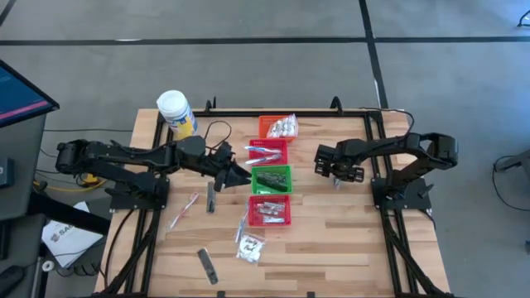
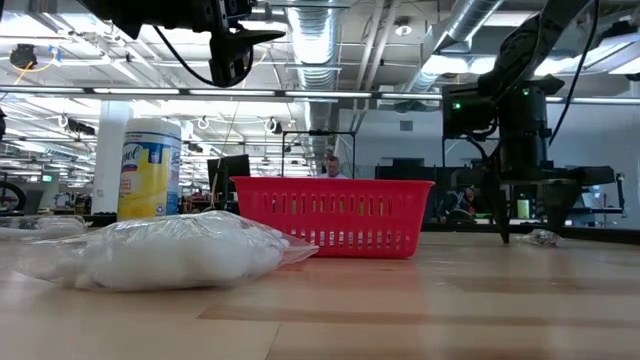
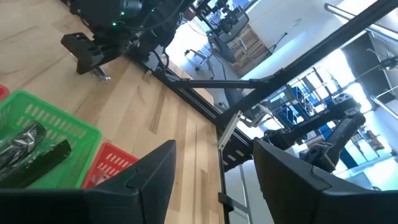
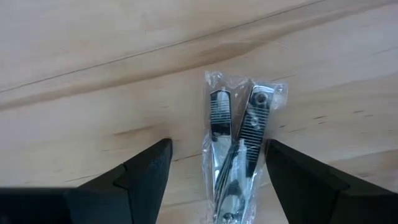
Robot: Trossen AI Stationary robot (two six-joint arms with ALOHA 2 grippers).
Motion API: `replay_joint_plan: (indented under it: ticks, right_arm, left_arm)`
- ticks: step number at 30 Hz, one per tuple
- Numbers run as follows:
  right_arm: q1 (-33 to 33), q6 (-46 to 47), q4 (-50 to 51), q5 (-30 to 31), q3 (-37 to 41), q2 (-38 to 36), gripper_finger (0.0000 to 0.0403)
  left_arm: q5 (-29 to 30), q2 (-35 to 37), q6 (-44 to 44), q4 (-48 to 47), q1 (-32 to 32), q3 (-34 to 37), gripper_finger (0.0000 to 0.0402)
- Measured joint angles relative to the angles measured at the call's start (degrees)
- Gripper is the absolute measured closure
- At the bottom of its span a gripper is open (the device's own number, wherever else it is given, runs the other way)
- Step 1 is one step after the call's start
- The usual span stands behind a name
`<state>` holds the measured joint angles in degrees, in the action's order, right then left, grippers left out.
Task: Pick & Place Travel size toiletries
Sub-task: Put the silver nail clipper into the bottom red basket
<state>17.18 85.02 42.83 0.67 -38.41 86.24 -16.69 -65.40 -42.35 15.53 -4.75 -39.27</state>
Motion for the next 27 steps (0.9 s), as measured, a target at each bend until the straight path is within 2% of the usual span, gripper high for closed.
replay_joint_plan:
  ticks: [8, 11, 20, 27]
  right_arm:
    - [-0.3, -0.4, -0.3, 0.0, 0.1, 0.1, 0.0153]
    - [-0.5, -1.0, -0.5, -0.1, 0.1, 0.1, 0.0175]
    - [-2.0, -1.4, -1.9, 0.4, 0.1, 0.2, 0.0273]
    - [-2.8, -1.6, -2.2, 1.0, 0.1, 0.2, 0.0294]
  left_arm:
    - [0.0, 0.0, -0.1, 0.1, 0.0, 0.0, 0.0192]
    - [0.1, 0.0, -0.1, 0.3, 0.0, 0.0, 0.0192]
    - [0.2, 0.0, 0.0, 0.5, 0.0, 0.0, 0.0192]
    - [0.2, 0.0, 0.0, 0.5, 0.0, 0.0, 0.0192]
